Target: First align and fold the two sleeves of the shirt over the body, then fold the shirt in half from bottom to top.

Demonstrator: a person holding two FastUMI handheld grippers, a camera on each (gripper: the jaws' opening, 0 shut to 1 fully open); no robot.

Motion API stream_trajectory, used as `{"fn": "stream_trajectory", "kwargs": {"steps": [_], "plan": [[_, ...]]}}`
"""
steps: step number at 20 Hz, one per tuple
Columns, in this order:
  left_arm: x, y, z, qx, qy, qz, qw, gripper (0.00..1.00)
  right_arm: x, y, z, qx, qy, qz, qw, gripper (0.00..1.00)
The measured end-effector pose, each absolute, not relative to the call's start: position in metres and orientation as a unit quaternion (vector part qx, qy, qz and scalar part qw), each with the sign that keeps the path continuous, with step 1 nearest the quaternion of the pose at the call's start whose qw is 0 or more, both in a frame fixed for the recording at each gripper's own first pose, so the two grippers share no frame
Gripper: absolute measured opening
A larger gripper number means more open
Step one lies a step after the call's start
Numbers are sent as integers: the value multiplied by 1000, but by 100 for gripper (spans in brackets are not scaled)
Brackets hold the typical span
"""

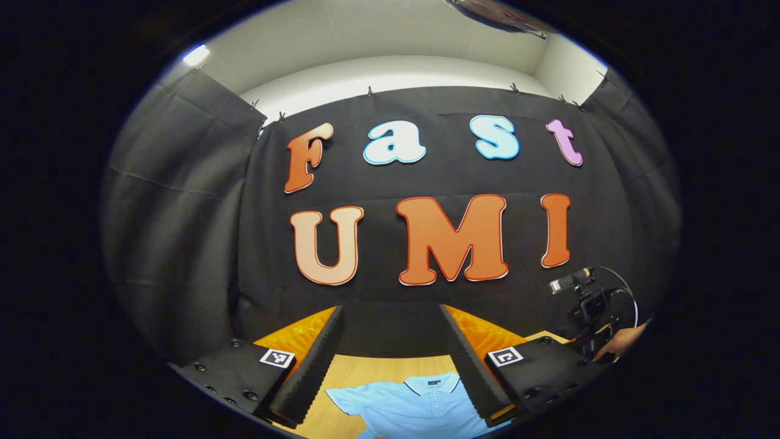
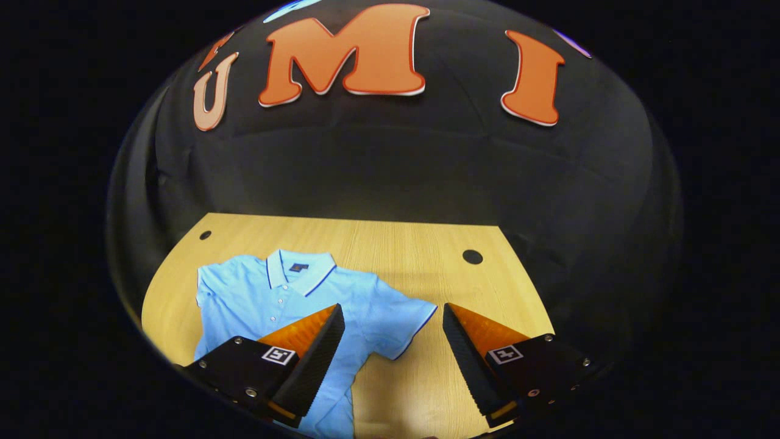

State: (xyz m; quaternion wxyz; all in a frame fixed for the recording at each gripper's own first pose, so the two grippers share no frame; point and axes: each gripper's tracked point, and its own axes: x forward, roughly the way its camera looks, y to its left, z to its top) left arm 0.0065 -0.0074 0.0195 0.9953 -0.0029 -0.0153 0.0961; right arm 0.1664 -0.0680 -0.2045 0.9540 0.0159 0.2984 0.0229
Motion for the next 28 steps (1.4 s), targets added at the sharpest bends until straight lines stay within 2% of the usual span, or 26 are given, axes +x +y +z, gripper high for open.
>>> {"fn": "stream_trajectory", "kwargs": {"steps": [6, 9, 14, 18, 20, 22, 23, 24, 25, 27, 28], "plan": [[1, -11, 41, 27, -22, 130, 991, 100, 192, -74, -289, -6, 398, 23, 917, 98], [1, -13, 41, 37, -13, 133, 990, 100, 197, -73, -320, 11, 443, 21, 896, 94], [7, -7, 29, 34, 5, 148, 988, 100, 197, -66, -354, 30, 496, 20, 868, 88], [12, -5, 21, 30, 18, 154, 987, 100, 197, -65, -367, 42, 520, 16, 853, 80], [13, -6, 16, 28, 26, 156, 987, 100, 193, -62, -370, 58, 535, 10, 843, 73], [14, -6, 13, 28, 31, 157, 987, 99, 200, -63, -370, 68, 534, 4, 843, 60], [16, -7, 11, 28, 34, 157, 987, 99, 201, -65, -373, 62, 534, 1, 843, 60], [16, -9, 10, 29, 35, 157, 987, 99, 203, -65, -372, 64, 533, 0, 844, 52], [18, -11, 11, 28, 36, 155, 987, 100, 204, -64, -373, 68, 533, -5, 843, 37], [20, -18, 8, 28, 41, 146, 988, 99, 207, -61, -372, 84, 536, -9, 840, 18], [20, -22, 6, 28, 44, 142, 989, 100, 209, -59, -370, 96, 534, -4, 840, 17]]}}
